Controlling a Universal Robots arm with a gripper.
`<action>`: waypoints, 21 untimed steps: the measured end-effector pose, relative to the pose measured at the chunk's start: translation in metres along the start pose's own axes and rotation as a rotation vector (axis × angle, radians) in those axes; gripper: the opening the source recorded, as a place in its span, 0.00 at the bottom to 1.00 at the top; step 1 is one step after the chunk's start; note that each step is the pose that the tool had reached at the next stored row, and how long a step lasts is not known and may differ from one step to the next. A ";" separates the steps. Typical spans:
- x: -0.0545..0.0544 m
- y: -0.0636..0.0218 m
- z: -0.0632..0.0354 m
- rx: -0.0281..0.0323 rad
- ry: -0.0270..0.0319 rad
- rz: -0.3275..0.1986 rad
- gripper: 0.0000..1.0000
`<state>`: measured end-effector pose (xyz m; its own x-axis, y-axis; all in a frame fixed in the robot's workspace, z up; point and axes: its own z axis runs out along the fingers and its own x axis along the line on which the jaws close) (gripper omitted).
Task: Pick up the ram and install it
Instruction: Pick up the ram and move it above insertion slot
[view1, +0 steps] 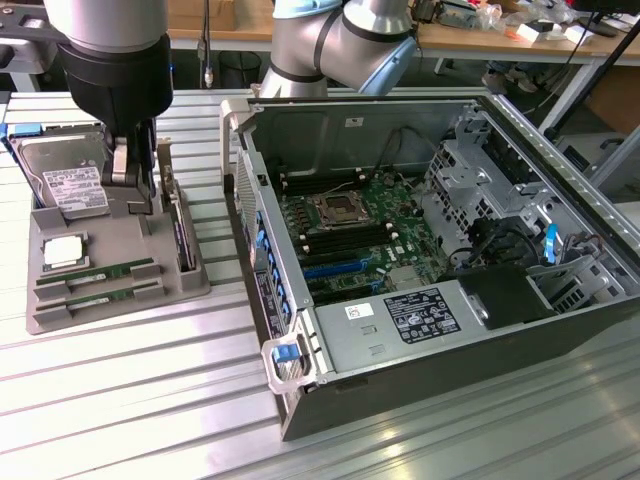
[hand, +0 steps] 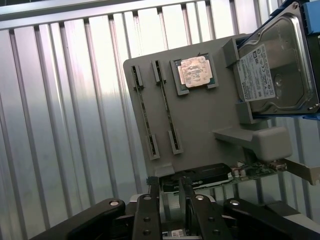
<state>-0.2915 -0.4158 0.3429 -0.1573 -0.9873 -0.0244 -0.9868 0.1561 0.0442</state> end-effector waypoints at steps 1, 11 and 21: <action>0.000 0.0000 0.0004 0.0000 0.0000 0.000 0.30; 0.000 -0.0001 0.0034 0.0000 0.0000 0.000 0.30; 0.000 -0.0003 0.0058 0.0001 -0.0001 0.000 0.30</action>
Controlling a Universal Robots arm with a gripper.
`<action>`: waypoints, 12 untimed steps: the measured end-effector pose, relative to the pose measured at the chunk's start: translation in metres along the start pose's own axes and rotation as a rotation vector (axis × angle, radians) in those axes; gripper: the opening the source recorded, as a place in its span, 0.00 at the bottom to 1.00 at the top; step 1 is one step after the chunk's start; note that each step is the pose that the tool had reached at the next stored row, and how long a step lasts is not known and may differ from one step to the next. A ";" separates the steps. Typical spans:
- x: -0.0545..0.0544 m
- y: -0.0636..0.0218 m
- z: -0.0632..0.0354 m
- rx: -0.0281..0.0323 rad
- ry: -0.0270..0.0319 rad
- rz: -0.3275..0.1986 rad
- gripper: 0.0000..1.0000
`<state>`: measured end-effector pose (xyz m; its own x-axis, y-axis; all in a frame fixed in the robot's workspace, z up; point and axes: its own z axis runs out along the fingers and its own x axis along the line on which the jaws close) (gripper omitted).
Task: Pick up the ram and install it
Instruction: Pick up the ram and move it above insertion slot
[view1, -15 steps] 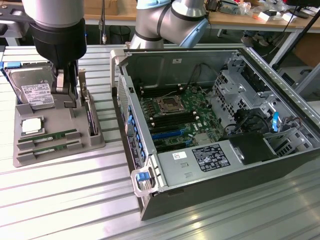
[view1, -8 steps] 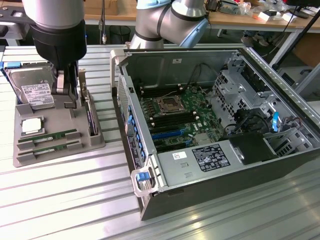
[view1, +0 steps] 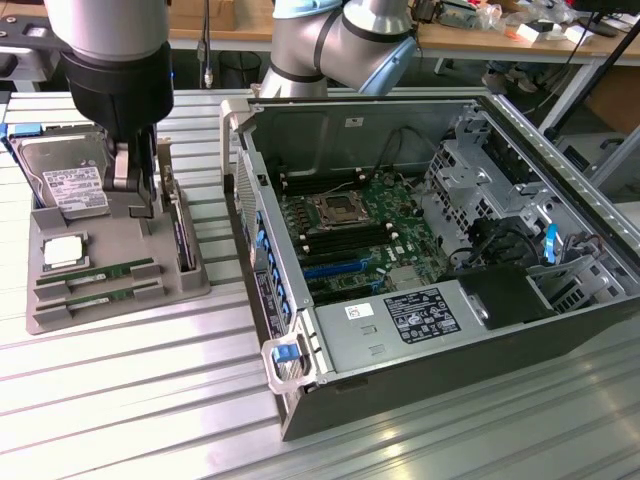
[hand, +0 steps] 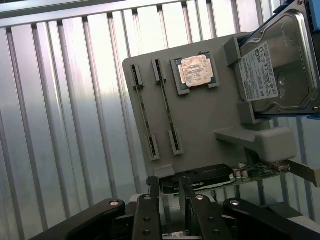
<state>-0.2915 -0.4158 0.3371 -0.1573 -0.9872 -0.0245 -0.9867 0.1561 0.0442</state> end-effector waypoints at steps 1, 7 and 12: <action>0.000 0.0000 0.0002 -0.0001 0.0000 0.000 0.30; 0.000 -0.0001 0.0018 0.0000 0.0000 0.000 0.30; 0.000 -0.0002 0.0042 0.0000 0.0000 0.000 0.30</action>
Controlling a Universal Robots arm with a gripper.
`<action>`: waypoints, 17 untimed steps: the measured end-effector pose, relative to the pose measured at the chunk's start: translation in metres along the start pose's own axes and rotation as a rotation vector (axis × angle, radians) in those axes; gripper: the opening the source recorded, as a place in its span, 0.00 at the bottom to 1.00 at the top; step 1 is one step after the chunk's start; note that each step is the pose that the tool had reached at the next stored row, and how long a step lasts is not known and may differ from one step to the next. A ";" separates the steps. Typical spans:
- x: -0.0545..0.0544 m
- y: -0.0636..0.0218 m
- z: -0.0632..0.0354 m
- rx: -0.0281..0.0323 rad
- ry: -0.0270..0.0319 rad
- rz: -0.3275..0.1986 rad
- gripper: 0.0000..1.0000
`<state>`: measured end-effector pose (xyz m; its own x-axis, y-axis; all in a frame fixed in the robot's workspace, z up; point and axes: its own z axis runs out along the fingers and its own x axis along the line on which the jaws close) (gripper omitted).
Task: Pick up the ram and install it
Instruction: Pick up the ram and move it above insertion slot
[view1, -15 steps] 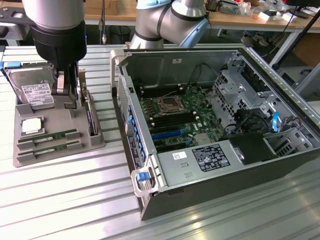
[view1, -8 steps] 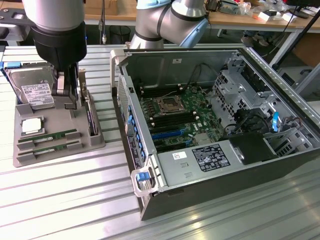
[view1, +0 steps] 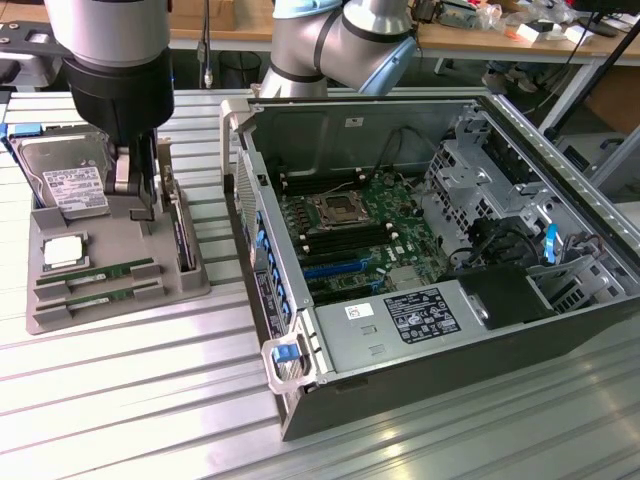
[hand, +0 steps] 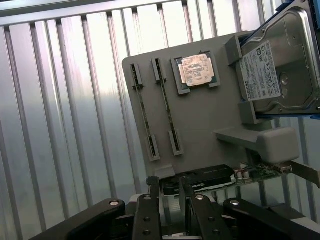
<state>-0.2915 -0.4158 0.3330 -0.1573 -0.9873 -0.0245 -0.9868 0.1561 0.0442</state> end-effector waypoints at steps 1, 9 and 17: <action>0.000 0.0000 0.0004 0.0000 0.0000 0.000 0.30; 0.000 -0.0002 0.0047 0.0000 0.0000 0.000 0.30; 0.000 -0.0003 0.0080 0.0000 0.0001 0.000 0.30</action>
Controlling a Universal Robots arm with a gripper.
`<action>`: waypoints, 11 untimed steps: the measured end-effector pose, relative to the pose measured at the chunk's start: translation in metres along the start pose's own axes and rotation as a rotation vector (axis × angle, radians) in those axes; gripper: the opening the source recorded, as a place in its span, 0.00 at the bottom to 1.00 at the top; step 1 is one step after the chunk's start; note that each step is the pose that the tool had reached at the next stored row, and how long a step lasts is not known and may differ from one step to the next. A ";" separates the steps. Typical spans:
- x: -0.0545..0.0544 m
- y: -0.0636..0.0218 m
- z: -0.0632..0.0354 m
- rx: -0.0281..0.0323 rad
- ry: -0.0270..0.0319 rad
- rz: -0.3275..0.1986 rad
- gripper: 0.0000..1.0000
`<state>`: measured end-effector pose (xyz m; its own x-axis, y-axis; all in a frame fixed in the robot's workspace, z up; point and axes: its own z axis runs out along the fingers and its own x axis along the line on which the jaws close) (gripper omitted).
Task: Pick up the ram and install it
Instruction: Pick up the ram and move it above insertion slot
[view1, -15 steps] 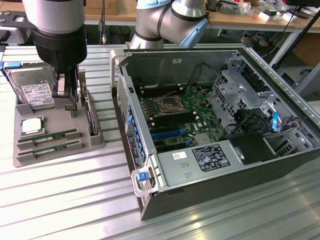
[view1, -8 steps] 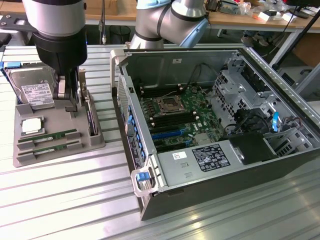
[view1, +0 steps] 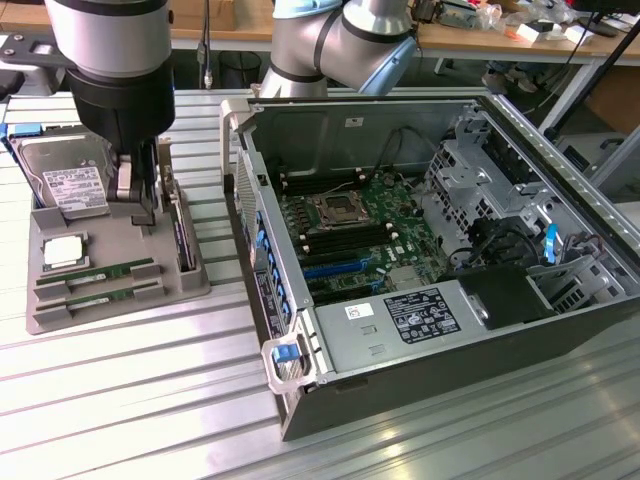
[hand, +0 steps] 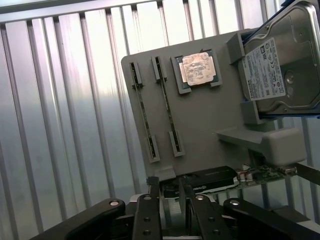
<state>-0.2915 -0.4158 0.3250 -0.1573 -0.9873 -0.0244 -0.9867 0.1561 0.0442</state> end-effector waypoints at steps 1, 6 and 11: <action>0.000 0.0000 0.0003 0.0000 -0.0001 0.000 0.30; 0.000 -0.0001 0.0024 0.0000 -0.0001 0.000 0.30; 0.000 -0.0002 0.0042 0.0000 0.0000 0.000 0.30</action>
<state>-0.2915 -0.4158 0.3208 -0.1573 -0.9873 -0.0244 -0.9867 0.1561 0.0442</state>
